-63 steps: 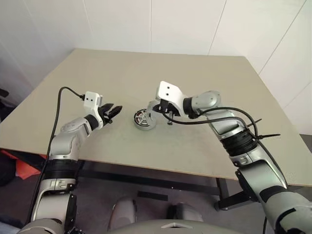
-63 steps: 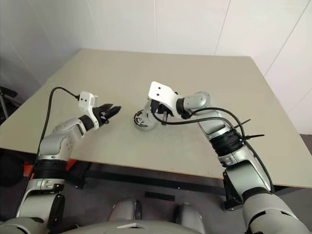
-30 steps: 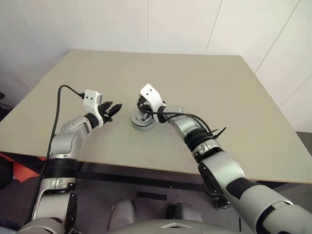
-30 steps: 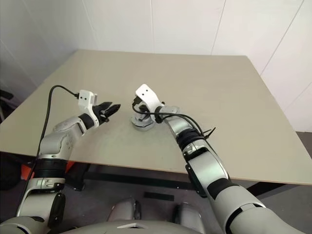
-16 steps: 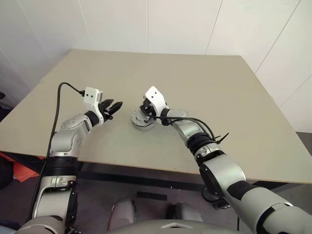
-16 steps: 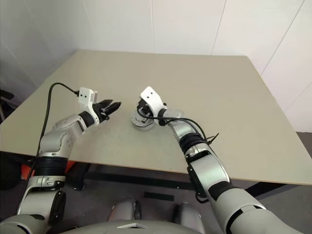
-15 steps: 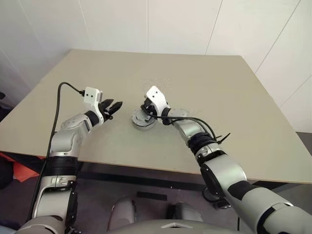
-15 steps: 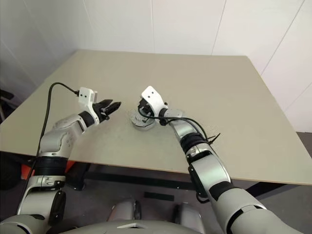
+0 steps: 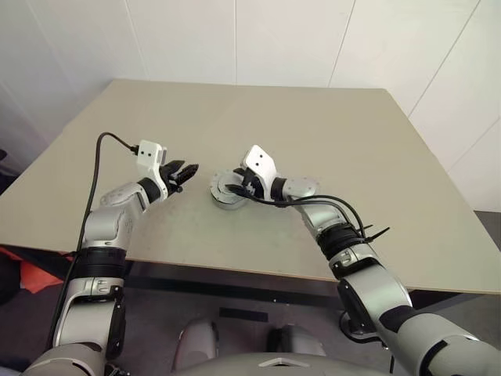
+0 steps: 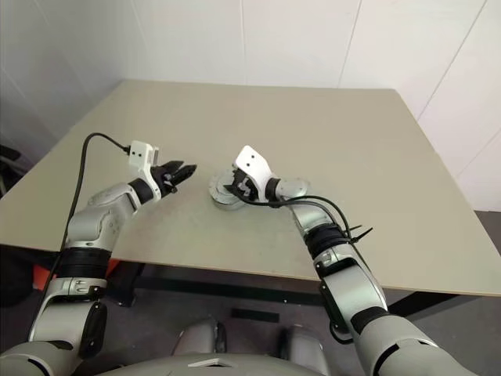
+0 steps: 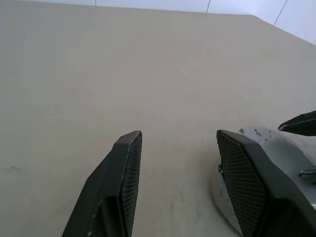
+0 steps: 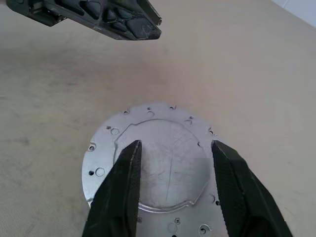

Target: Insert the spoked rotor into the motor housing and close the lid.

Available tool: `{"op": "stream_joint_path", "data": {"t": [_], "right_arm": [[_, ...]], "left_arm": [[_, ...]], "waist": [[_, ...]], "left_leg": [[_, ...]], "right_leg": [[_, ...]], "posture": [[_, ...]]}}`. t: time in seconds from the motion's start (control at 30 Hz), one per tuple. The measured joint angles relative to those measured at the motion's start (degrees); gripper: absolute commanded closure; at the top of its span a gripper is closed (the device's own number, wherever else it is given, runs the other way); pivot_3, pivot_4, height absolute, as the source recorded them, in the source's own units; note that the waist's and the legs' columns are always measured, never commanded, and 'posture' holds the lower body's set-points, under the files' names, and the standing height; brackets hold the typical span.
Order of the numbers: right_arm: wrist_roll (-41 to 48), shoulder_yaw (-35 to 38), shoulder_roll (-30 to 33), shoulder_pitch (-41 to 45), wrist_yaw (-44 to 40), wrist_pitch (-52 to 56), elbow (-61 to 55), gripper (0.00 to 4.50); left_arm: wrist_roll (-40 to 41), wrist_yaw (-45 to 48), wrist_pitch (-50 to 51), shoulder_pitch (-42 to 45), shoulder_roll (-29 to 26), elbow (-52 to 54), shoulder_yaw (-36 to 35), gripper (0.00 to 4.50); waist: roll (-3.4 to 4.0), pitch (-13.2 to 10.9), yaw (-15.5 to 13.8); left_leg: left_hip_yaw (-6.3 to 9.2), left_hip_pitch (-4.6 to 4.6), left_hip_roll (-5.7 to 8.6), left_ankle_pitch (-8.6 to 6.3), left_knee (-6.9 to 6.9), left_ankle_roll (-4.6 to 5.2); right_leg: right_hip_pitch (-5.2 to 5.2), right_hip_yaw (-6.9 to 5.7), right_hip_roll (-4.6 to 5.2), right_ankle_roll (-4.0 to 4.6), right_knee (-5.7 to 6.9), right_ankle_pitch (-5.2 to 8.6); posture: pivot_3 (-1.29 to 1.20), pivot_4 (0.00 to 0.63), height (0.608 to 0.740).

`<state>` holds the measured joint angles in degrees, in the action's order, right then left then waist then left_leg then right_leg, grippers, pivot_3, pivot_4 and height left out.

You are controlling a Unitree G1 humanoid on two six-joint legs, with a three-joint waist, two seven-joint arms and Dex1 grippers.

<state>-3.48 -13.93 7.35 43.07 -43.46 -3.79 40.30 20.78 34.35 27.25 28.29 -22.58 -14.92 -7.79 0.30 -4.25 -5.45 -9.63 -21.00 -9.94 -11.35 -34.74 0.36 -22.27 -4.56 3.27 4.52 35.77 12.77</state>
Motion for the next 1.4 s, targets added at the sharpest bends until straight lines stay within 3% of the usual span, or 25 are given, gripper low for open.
{"op": "stream_joint_path", "data": {"t": [0.13,0.7,0.83,0.87,1.4], "right_arm": [[-0.7,-0.3,-0.6,0.0,0.8,-0.8,0.8,0.02],[-0.8,0.0,-3.7,1.8,2.4,-1.5,7.4,0.02],[-0.6,0.7,-4.1,2.7,3.1,-1.4,9.2,1.28],[-0.6,0.7,-4.1,2.8,3.0,-1.4,9.3,1.35],[1.8,2.3,-3.8,3.0,-3.0,6.6,5.9,1.35]], "left_arm": [[-0.7,0.2,0.0,0.0,0.0,-0.1,0.2,1.96],[-0.8,0.1,0.0,-0.3,-1.0,0.0,0.2,1.96],[-0.8,0.1,0.0,-0.4,-1.9,0.0,-0.1,1.96],[-0.8,0.1,0.0,-0.4,-2.3,0.0,-0.3,1.96],[-0.9,-0.1,-0.6,-1.7,-3.5,-0.5,-1.7,1.96]], "waist": [[0.00,0.0,0.0],[0.00,0.0,0.1],[0.00,0.0,0.1],[0.00,0.0,0.1],[0.00,0.0,0.0]], "left_leg": [[0.00,-0.01,0.00,0.00,0.00,0.00],[0.00,0.19,0.00,-0.05,0.01,0.08],[0.00,0.29,-0.01,-0.07,0.01,0.11],[0.00,0.29,-0.01,-0.07,0.01,0.10],[-0.02,-0.02,0.01,-0.12,0.03,0.17]], "right_leg": [[0.00,0.00,0.00,0.00,-0.01,0.00],[0.16,0.00,0.01,0.00,0.00,0.00],[0.22,0.00,0.00,0.00,0.01,0.00],[0.22,0.00,0.00,0.00,0.01,0.00],[0.04,0.00,0.01,0.01,-0.11,0.01]], "posture": [[0.00,0.000,0.740],[0.00,0.000,0.740],[0.00,0.000,0.740],[0.00,0.000,0.740],[0.00,0.000,0.740]]}}
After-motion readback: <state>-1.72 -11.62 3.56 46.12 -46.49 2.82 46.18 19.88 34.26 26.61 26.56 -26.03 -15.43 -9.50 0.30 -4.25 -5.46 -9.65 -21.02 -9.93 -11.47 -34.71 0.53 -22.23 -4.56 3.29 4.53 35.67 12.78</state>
